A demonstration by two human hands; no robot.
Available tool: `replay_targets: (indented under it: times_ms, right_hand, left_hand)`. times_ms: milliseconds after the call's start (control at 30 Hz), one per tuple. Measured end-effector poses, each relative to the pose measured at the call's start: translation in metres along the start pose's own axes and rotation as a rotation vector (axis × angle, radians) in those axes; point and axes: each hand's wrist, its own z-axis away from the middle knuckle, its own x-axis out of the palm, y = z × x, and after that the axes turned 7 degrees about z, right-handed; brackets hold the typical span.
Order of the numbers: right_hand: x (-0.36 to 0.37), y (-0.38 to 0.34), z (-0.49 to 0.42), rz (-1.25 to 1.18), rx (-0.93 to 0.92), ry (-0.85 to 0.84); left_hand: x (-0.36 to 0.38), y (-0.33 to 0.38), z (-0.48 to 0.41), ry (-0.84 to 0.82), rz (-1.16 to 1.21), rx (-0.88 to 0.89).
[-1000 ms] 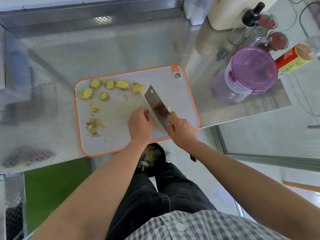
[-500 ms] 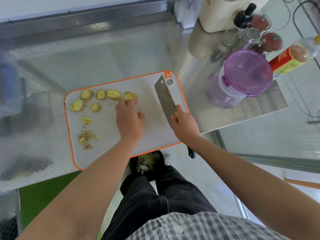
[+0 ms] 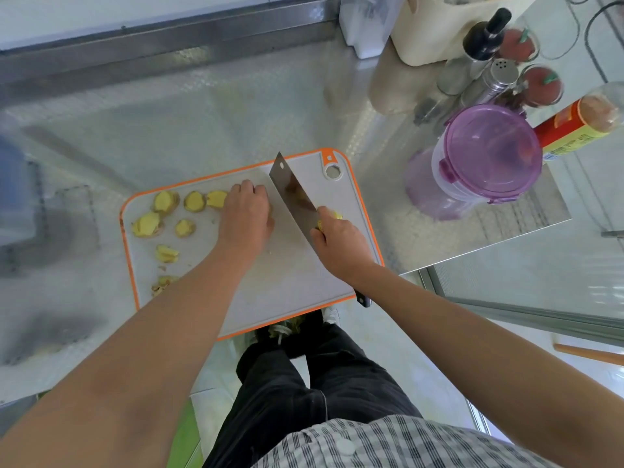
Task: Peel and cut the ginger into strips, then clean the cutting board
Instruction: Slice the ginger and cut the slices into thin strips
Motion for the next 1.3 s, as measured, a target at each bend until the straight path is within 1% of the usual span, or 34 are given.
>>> replay_targets:
  times_ms: [233, 400, 533, 600, 733, 867, 1200, 1300]
  right_hand:
    - [0.004, -0.005, 0.009, 0.074, -0.052, -0.038]
    - [0.017, -0.011, 0.025, 0.146, -0.134, -0.074]
    - [0.027, -0.016, 0.042, 0.200, -0.195, -0.092]
    - [0.031, -0.017, 0.048, 0.223, -0.209, -0.094]
    - [0.038, -0.018, 0.056, 0.252, -0.234, -0.083]
    - [0.038, -0.020, 0.056, 0.238, -0.212, -0.031]
    - [0.042, -0.021, 0.064, 0.321, -0.257, -0.044]
    - [0.041, -0.020, 0.064, 0.308, -0.228, -0.020]
  left_hand:
    - [0.015, 0.006, 0.035, 0.048, 0.118, -0.053]
    - [0.028, 0.008, 0.068, 0.152, 0.228, -0.143]
    - [0.034, 0.013, 0.089, 0.149, 0.325, -0.259]
    - [0.038, 0.013, 0.100, 0.163, 0.345, -0.285]
    - [0.042, 0.012, 0.116, 0.207, 0.381, -0.287]
    - [0.036, 0.006, 0.126, 0.254, 0.432, -0.271]
    - [0.041, -0.006, 0.138, 0.183, 0.400, -0.263]
    - [0.039, -0.005, 0.136, 0.187, 0.397, -0.265]
